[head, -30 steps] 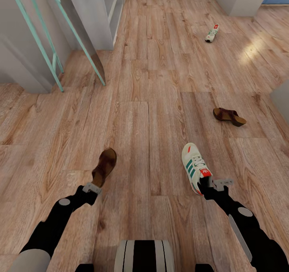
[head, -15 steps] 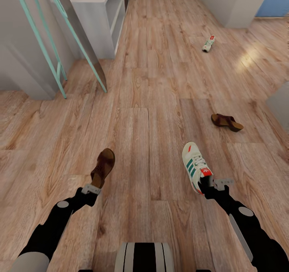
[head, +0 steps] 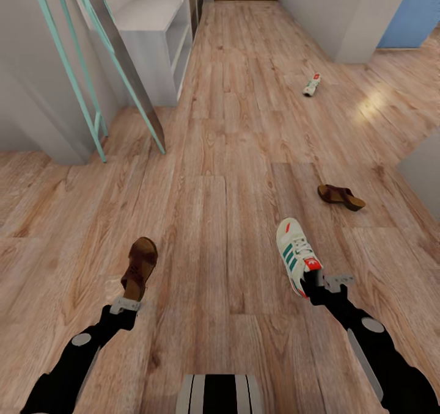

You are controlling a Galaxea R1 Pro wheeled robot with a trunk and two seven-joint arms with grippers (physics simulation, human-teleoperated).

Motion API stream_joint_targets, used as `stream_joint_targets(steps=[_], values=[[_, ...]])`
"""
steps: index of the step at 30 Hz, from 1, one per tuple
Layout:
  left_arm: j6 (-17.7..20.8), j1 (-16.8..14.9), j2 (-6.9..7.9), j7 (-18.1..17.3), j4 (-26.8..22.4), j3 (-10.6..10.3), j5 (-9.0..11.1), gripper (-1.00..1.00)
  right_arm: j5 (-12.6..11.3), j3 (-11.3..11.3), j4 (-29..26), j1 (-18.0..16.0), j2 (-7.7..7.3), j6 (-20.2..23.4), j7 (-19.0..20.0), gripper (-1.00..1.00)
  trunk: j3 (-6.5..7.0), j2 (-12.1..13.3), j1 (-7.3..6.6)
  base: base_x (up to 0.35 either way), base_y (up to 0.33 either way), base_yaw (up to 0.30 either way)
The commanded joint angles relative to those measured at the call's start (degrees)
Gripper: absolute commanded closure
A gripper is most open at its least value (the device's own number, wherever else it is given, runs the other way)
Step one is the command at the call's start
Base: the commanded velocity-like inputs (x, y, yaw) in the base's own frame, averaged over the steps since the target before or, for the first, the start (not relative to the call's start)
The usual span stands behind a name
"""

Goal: Pick up the two gym shoes and the two sandals from the corridor floor and place them onto the hallstand (shoe rack) in the corridor, making sure they are on the rack and not on the floor. Arrange them so the two gym shoes are next to each other and the two sandals are next to each other.

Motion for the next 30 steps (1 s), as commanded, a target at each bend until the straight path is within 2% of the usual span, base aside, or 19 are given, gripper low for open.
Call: stream_joint_targets(steps=[1, 5, 7, 8, 10, 11, 12, 15, 22, 25, 30], values=[[-1.8, 0.5, -0.04, 0.3, 0.5, 0.7, 0.8, 1.00, -0.4, -0.1, 0.4, 0.2, 0.02, -0.8, 0.3, 1.00, 0.20, 0.0, -0.03, 0.000, 0.000, 0.000], [-7.4, 1.5, -0.02, 2.7, 3.2, 1.4, 2.1, 1.00, -0.4, -0.1, 3.6, 0.4, 0.04, -6.3, 0.1, 1.00, 1.08, 0.1, -0.14, 0.000, 0.000, 0.000], [-9.6, 2.4, -0.02, 5.3, 5.7, 1.6, 2.8, 1.00, -0.4, -0.2, 6.9, 0.5, 0.04, -9.9, -1.0, 1.00, 1.53, 0.1, -0.19, 0.000, 0.000, 0.000], [-12.6, 3.6, -0.05, 8.7, 8.9, 1.6, 4.7, 1.00, -0.4, -0.2, 11.7, 1.3, -0.01, -14.1, -3.3, 1.00, 1.75, 0.1, -0.21, 0.000, 0.000, 0.000], [-15.5, 4.3, -0.08, 10.3, 10.7, 1.7, 6.0, 1.00, -0.5, -0.2, 14.8, 2.5, -0.03, -17.7, -4.7, 1.00, 2.19, 0.1, -0.27, 0.000, 0.000, 0.000], [-19.5, 4.9, -0.09, 11.5, 13.5, 1.7, 7.5, 1.00, -0.6, -0.2, 19.2, 4.3, 0.08, -25.2, -5.8, 1.00, 2.41, 0.1, -0.29, 0.000, 0.000, 0.000], [-21.0, 5.1, -0.10, 11.8, 14.9, 1.7, 8.1, 1.00, -0.6, -0.2, 21.5, 5.2, 0.16, -29.3, -6.1, 1.00, 2.63, 0.1, -0.32, 0.000, 0.000, 0.000], [-23.4, 6.3, -0.05, 12.2, 16.7, 1.9, 9.6, 1.00, -0.8, -0.2, 26.3, 6.9, 0.26, -36.3, -6.6, 1.00, 3.30, 0.2, -0.40, 0.000, 0.000, 0.000], [-27.4, 9.1, -0.02, 12.4, 17.9, 4.1, 13.4, 1.00, -1.0, -0.2, 35.3, 8.9, 0.27, -45.8, -6.8, 1.00, 4.85, 0.3, -0.58, 0.000, 0.000, 0.000], [-28.0, 10.7, -0.02, 12.4, 17.7, 4.4, 13.8, 1.00, -1.1, -0.3, 37.7, 9.1, 0.25, -47.7, -6.8, 1.00, 5.51, 0.3, -0.65, 0.000, 0.000, 0.000], [-29.1, 12.7, -0.02, 12.4, 17.6, 4.5, 14.0, 1.00, -1.1, -0.3, 39.7, 9.5, 0.09, -48.5, -6.8, 1.00, 6.62, 0.4, -0.78, 0.000, 0.000, 0.000]])
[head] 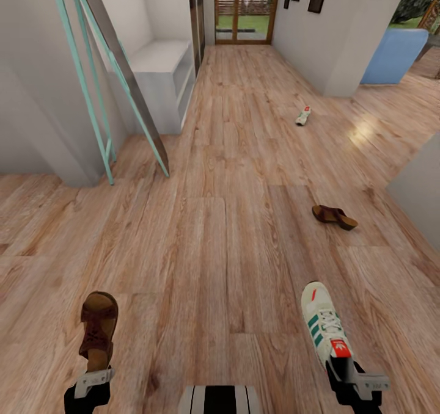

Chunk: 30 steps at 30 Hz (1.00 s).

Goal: Pick up the two gym shoes and the two sandals from the corridor floor and place them onto the hallstand (shoe rack) in the corridor, making sure they are on the rack and not on the floor. Arrange them so the two gym shoes are next to each other and the two sandals are next to each other.

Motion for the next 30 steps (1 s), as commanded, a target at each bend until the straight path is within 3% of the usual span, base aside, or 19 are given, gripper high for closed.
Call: stream_joint_targets(steps=[1, 30], values=[[-0.2, 0.2, -0.05, -0.4, 0.0, 0.4, -0.3, 1.00, -0.5, -0.1, 0.2, 0.0, 0.00, -0.2, 0.4, 1.00, 0.20, 0.0, -0.03, 0.000, 0.000, 0.000], [-1.3, 1.5, -0.14, -0.4, 0.7, 0.5, -0.3, 1.00, -0.5, 0.0, 3.5, 0.5, 1.45, -0.2, 0.4, 1.00, 8.77, 0.4, -0.78, 0.000, 0.000, 0.000]])
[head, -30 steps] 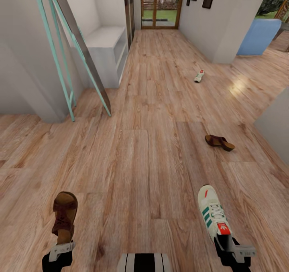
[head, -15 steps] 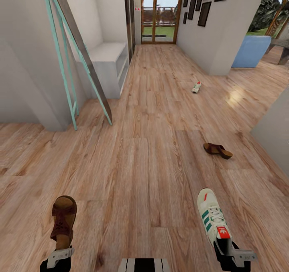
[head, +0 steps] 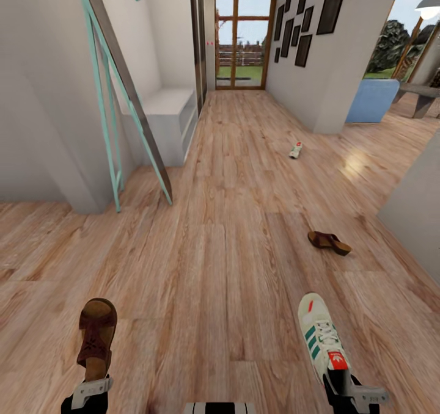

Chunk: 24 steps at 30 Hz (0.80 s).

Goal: Pick up the two gym shoes and the two sandals from the corridor floor and place them onto the hallstand (shoe rack) in the corridor, making sure they are on the rack and not on the floor. Arrange them so the two gym shoes are next to each other and the two sandals are next to each other.

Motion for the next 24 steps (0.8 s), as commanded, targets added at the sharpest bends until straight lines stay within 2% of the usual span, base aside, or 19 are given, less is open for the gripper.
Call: stream_joint_targets(steps=[1, 7, 24], values=[[-0.2, 0.0, -0.08, -0.4, 0.0, 0.4, -0.3, 1.00, -0.4, -0.1, 0.4, 0.0, 0.11, -0.2, 0.5, 1.00, 0.28, 0.0, -0.03, 0.000, 0.000, 0.000], [-0.2, 0.0, -0.06, -0.4, 0.0, 0.4, -0.2, 1.00, -0.5, 0.0, 2.1, -0.1, 0.18, -0.2, 0.5, 1.00, 2.14, 0.1, -0.19, 0.000, 0.000, 0.000], [-0.2, 0.0, -0.05, -0.4, 0.7, 0.4, -0.3, 1.00, -0.6, 0.0, 2.0, 0.0, 0.18, -0.2, 0.5, 1.00, 7.38, 0.7, -0.82, 0.000, 0.000, 0.000]])
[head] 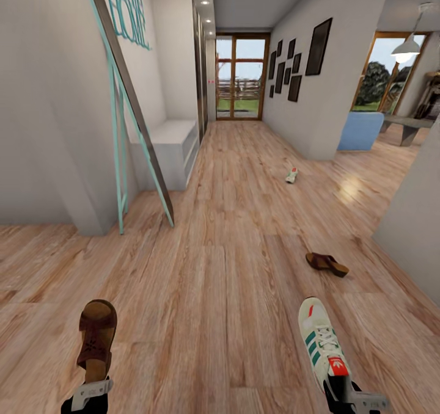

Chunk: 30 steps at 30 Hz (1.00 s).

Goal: Pick up the two gym shoes and the two sandals from the corridor floor and place them onto the hallstand (shoe rack) in the corridor, making sure they are on the rack and not on the floor. Arrange them so the two gym shoes are next to each other and the two sandals are next to each other.

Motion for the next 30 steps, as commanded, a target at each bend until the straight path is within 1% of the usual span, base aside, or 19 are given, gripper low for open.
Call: stream_joint_targets(steps=[1, 9, 17, 25, 30], values=[[-0.2, 0.0, -0.05, -0.4, 0.1, 0.4, -0.3, 1.00, -0.5, -0.1, 0.0, 0.0, 0.01, -0.2, 0.4, 1.00, 0.23, 0.4, -0.24, 0.000, 0.000, 0.000], [-0.2, 0.0, -0.05, -0.4, 0.3, 0.4, -0.3, 1.00, -0.4, -0.1, 0.1, 0.0, 0.01, -0.2, 0.5, 1.00, 2.26, 3.6, -1.99, 0.000, 0.000, 0.000], [-0.2, 0.0, -0.05, -0.4, 0.4, 0.4, -0.3, 1.00, -0.4, -0.1, 0.1, 0.0, 0.01, -0.2, 0.4, 1.00, 3.84, 6.8, -3.75, 0.000, 0.000, 0.000], [-0.2, 0.0, -0.05, -0.4, 0.3, 0.4, -0.3, 1.00, -0.5, -0.1, 0.0, 0.0, -0.02, -0.2, 0.5, 1.00, 3.85, 6.8, -3.75, 0.000, 0.000, 0.000], [-0.2, 0.0, -0.12, -0.4, 0.3, 0.4, -0.3, 1.00, -1.1, -0.2, -0.3, 0.0, 0.11, -0.1, 0.4, 1.00, 3.85, 6.8, -3.75, 0.000, -0.171, 0.000]])
